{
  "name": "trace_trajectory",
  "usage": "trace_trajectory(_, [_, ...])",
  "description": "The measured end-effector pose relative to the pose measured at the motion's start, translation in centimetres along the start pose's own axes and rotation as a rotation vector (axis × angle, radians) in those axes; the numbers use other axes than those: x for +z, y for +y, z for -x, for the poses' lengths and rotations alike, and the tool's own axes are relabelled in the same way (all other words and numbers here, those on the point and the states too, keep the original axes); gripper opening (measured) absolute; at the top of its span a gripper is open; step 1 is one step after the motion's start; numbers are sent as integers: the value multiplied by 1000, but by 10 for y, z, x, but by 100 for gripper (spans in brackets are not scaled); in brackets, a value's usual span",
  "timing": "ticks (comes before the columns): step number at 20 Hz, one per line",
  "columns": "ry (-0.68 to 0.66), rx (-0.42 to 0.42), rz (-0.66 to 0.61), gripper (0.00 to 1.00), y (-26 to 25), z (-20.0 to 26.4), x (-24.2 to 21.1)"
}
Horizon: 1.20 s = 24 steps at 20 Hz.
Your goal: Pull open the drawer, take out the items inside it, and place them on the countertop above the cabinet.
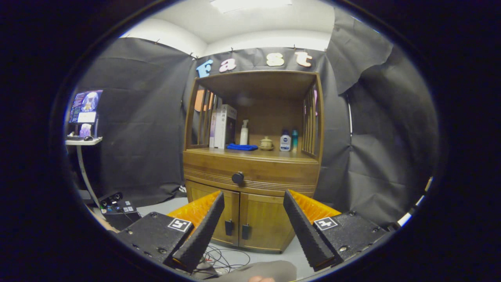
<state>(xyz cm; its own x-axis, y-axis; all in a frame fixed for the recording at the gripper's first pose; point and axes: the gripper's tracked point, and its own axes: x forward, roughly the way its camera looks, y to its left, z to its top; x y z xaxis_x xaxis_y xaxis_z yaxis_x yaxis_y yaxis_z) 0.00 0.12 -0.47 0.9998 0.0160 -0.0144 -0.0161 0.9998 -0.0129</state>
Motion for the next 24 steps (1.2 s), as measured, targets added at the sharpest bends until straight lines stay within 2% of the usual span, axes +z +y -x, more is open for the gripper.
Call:
trace_trajectory(12, [38,17,-37,99,4,-21,-16])
trace_trajectory(17, [65,9,32,99,16,-98,-22])
trace_trajectory(24, [97,2,1,99,40,-191,-27])
